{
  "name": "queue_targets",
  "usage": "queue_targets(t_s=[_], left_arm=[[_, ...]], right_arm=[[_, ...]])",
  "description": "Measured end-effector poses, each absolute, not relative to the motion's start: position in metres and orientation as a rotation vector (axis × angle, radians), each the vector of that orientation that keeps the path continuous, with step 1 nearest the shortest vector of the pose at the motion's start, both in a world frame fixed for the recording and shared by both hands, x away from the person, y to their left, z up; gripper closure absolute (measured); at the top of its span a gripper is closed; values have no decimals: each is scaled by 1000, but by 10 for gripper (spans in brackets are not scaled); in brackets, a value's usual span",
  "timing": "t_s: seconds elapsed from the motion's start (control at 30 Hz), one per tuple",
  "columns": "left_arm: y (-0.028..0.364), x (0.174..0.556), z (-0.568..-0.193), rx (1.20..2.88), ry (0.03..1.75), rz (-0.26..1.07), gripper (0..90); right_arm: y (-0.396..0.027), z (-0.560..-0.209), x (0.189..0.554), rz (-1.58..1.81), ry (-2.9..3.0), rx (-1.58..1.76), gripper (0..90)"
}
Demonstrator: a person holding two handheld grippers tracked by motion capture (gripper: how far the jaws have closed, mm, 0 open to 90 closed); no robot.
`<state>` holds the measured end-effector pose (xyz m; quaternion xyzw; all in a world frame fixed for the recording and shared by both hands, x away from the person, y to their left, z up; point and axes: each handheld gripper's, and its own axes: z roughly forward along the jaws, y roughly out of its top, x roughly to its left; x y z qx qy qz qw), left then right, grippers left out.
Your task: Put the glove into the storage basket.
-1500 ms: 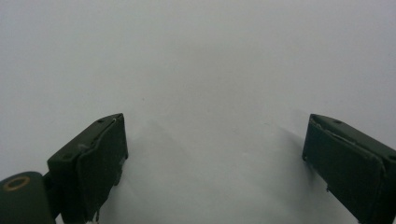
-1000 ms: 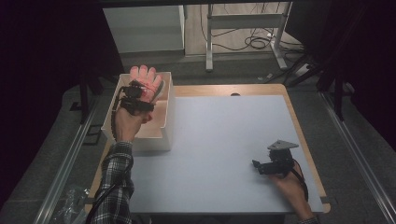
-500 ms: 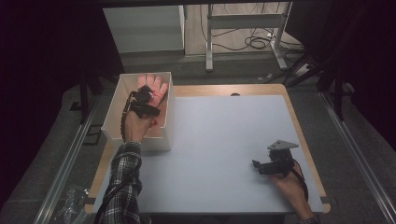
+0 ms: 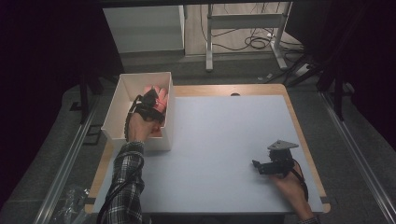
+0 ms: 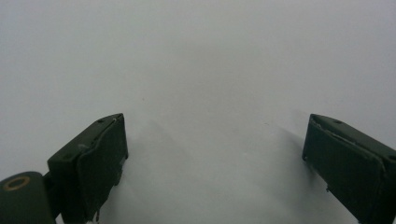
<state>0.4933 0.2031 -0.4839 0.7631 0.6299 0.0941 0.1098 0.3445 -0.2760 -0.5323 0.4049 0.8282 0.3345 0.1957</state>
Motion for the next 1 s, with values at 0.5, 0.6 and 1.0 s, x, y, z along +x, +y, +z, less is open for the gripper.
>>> queue_targets(t_s=[0.5,0.6,1.0], left_arm=[[205,488,-475,2209,1847,252,30],[205,483,-470,2196,1825,275,28],[216,469,-453,2113,1742,361,22]], right_arm=[[-276,-532,344,937,2320,1135,68],[-276,-532,344,937,2320,1134,68],[-276,-532,344,936,2320,1135,69]])
